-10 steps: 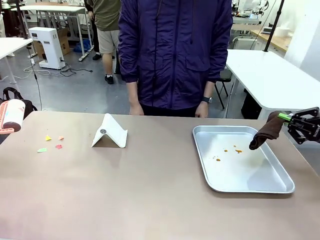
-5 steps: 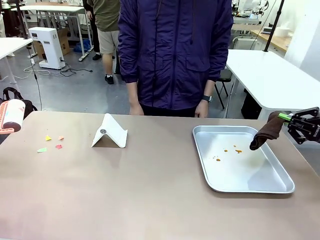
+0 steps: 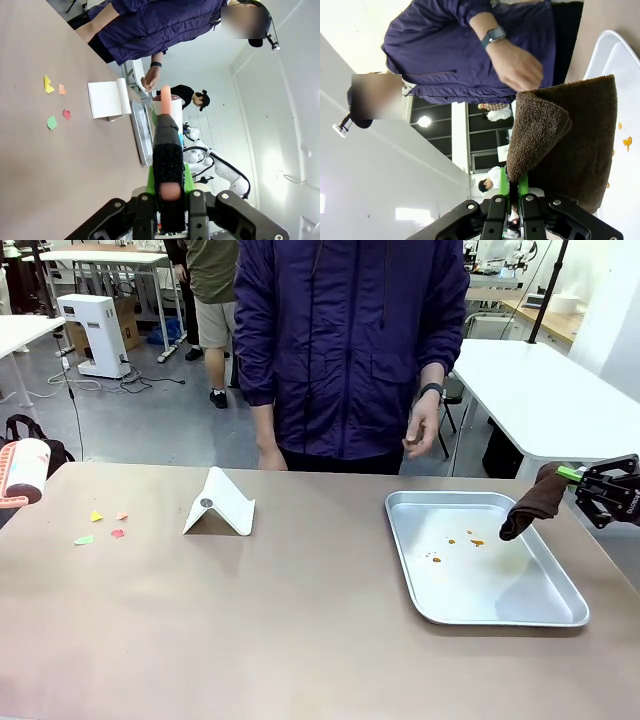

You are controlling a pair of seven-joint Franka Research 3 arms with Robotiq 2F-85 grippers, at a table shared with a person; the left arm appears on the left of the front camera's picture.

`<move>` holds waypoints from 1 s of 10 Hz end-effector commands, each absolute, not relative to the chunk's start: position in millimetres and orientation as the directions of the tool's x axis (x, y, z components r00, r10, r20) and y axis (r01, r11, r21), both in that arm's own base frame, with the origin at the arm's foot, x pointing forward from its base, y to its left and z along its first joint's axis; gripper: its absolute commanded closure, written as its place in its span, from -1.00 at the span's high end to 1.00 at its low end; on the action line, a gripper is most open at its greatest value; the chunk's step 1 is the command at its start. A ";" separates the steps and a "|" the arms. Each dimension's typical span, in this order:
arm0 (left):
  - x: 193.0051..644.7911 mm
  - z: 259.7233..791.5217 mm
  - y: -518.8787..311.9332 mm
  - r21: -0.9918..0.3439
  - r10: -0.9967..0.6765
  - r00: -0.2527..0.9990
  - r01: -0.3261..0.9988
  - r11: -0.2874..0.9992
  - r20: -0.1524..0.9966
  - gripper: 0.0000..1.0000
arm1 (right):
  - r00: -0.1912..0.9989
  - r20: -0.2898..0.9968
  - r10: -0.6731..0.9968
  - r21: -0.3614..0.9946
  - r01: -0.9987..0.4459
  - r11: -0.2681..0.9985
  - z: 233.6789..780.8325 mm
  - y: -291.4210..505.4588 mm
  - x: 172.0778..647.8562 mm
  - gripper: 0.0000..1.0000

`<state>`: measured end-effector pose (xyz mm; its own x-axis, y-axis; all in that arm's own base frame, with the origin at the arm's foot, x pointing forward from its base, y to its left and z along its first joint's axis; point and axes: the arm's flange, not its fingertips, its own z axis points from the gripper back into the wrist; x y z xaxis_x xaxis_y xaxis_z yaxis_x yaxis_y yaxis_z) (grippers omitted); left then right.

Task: Clean the surface of the table.
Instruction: If a person points to the right, clean the right side of the table with your right hand, and if they point to the left, clean the left side with your left hand.

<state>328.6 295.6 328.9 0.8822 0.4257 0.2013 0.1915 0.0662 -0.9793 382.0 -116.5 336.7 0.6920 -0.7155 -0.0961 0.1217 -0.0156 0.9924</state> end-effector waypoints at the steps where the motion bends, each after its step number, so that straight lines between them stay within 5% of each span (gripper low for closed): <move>1: 324.5 333.4 293.0 -0.977 0.423 0.881 0.199 0.074 0.212 -1.00 | 0.694 -0.104 -0.713 0.991 0.129 -0.018 341.1 -118.4 380.4 -1.00; 9: 324.5 333.4 293.0 -0.977 0.423 0.881 0.199 0.074 0.212 -1.00 | 0.694 -0.104 -0.713 0.991 0.129 -0.018 341.1 -118.4 380.4 -1.00; 10: 324.5 333.4 293.0 -0.977 0.423 0.881 0.199 0.074 0.212 -1.00 | 0.692 -0.096 -0.715 0.992 0.122 -0.016 336.7 -116.5 382.0 -0.86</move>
